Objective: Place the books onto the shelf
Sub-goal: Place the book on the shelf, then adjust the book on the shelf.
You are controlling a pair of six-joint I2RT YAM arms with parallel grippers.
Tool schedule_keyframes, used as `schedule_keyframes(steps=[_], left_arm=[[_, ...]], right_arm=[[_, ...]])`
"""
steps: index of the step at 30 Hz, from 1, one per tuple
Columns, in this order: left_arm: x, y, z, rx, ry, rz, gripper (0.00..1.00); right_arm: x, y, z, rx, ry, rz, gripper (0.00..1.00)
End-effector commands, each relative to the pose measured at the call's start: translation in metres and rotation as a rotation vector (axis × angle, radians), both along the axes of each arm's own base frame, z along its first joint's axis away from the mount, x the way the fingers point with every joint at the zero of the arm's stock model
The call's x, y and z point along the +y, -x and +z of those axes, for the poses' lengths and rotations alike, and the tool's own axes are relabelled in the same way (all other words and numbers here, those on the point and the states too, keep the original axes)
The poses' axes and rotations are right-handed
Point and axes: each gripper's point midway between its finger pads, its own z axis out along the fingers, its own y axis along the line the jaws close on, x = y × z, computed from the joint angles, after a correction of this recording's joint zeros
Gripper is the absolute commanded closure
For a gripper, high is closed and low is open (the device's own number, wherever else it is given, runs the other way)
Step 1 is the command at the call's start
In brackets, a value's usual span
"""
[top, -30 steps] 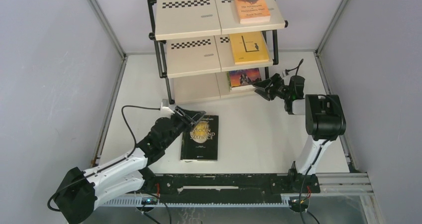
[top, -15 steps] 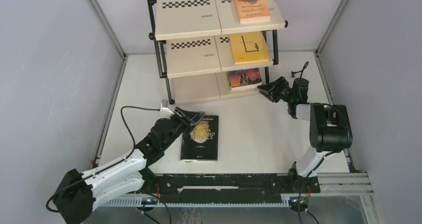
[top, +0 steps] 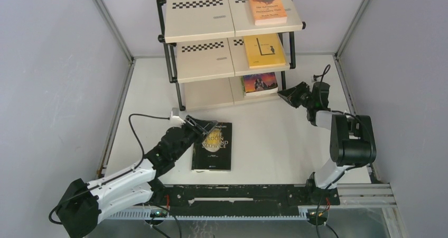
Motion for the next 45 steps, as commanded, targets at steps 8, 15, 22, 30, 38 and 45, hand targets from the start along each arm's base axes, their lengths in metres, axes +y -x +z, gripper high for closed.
schedule_keyframes(steps=[8,15,22,30,38,45], left_arm=[[-0.005,-0.001,-0.002,-0.018,-0.006,0.006,0.55],[-0.004,-0.001,-0.006,-0.011,-0.003,0.018,0.55],[-0.005,0.000,-0.008,-0.006,-0.001,0.024,0.55],[-0.006,-0.001,-0.009,-0.003,0.001,0.028,0.55],[-0.009,0.001,-0.011,0.001,0.002,0.019,0.55],[0.003,0.007,-0.014,-0.012,0.004,0.039,0.46]], right_arm=[[0.009,-0.026,0.010,-0.036,-0.002,0.027,0.82],[0.016,-0.037,0.009,-0.035,-0.006,0.046,0.82],[0.023,-0.042,0.008,-0.031,-0.014,0.066,0.83],[0.023,-0.045,0.008,-0.031,-0.015,0.063,0.83],[0.020,-0.045,0.010,-0.026,-0.012,0.055,0.79],[0.017,-0.005,0.028,-0.018,0.104,0.034,0.54]])
